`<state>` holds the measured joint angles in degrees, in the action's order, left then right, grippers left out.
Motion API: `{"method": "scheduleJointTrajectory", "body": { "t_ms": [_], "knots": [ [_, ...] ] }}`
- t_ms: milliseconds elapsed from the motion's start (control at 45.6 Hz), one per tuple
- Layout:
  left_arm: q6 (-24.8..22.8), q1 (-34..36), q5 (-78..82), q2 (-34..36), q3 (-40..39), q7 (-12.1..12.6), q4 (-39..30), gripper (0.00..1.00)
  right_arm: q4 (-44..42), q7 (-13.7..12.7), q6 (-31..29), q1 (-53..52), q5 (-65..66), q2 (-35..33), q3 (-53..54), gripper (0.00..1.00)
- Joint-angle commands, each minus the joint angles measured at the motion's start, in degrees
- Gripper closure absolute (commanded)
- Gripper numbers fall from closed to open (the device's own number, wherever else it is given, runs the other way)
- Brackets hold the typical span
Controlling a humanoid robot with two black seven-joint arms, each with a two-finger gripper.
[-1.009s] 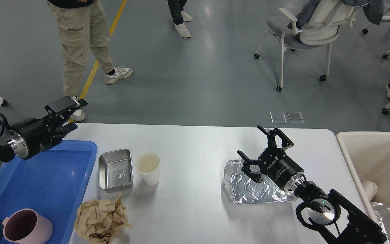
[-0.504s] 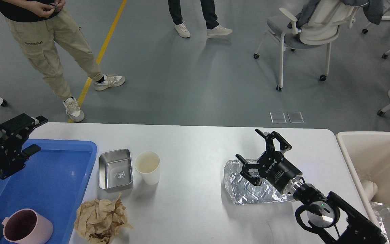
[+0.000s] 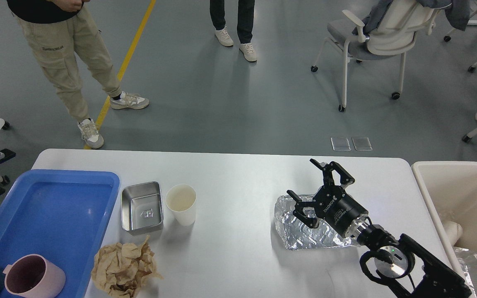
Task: Tidy desktop
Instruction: 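Move the left gripper down toward the small metal tin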
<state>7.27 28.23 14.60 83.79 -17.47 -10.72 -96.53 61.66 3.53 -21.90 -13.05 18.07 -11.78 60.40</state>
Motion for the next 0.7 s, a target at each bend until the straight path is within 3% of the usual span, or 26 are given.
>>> {"method": "scheduleJointTrajectory", "body": {
  "t_ms": [0,417,680],
  "knots": [
    [-0.94,-0.28,-2.29,-0.12,-0.02,-0.44,0.46,0.03,0.04,-0.01,0.01,0.05,0.03,-0.17,-0.02,0.00],
    [-4.55,-0.45,3.50,-0.91,0.15,-5.27,11.53,0.03,0.48,0.08,0.63,0.31,0.04,0.80,0.16,0.00],
    [-9.90,0.25,4.04,-3.29,-0.73,-4.31,15.93,0.03,0.48,0.08,0.80,0.31,0.04,1.06,0.16,0.00]
  ]
}}
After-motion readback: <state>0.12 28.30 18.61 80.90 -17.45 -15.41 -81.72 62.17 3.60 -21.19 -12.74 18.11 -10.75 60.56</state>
